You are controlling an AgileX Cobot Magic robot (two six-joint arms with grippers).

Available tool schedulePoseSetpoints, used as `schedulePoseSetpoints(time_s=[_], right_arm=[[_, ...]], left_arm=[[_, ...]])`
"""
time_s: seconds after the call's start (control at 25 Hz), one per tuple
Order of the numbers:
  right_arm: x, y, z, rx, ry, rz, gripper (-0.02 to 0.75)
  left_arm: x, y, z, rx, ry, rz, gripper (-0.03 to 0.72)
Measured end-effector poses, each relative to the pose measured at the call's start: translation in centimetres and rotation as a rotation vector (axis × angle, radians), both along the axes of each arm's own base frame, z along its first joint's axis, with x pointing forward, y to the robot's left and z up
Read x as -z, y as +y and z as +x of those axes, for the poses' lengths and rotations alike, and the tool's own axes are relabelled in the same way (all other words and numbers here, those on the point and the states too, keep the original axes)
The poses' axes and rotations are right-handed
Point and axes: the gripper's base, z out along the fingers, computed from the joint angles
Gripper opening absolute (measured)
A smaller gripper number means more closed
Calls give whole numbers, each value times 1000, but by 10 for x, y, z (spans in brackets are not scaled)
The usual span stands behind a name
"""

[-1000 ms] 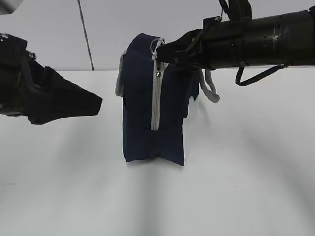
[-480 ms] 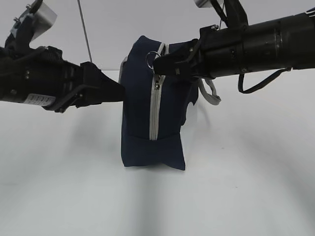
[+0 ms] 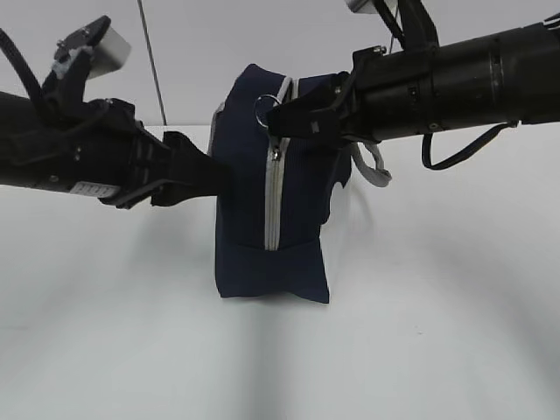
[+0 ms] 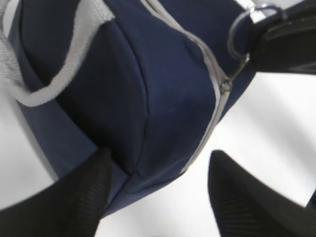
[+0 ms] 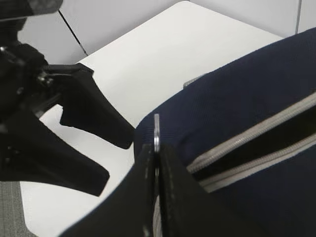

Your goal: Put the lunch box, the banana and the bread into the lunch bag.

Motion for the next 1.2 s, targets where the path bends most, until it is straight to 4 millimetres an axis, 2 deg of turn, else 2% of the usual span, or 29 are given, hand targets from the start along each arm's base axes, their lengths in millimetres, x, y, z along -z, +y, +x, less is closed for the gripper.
schedulePoseSetpoints(time_s=[0.2, 0.36, 0.76, 0.84, 1.08, 1.2], right_arm=[[0, 0, -1, -5, 13, 8, -16], [0, 1, -1, -2, 24, 14, -16], [0, 1, -1, 1, 46, 23, -16], [0, 1, -2, 0, 47, 22, -16], [0, 1, -2, 1, 49, 23, -16], [0, 1, -2, 0, 48, 21, -16]], left_arm=[[12, -4, 3, 68, -5, 39, 434], [10, -6, 5, 92, -50, 38, 434], [21, -12, 18, 131, -74, 69, 417], [21, -13, 19, 132, -81, 65, 358], [20, -15, 18, 145, -72, 38, 32], [19, -15, 18, 144, -67, 28, 6]])
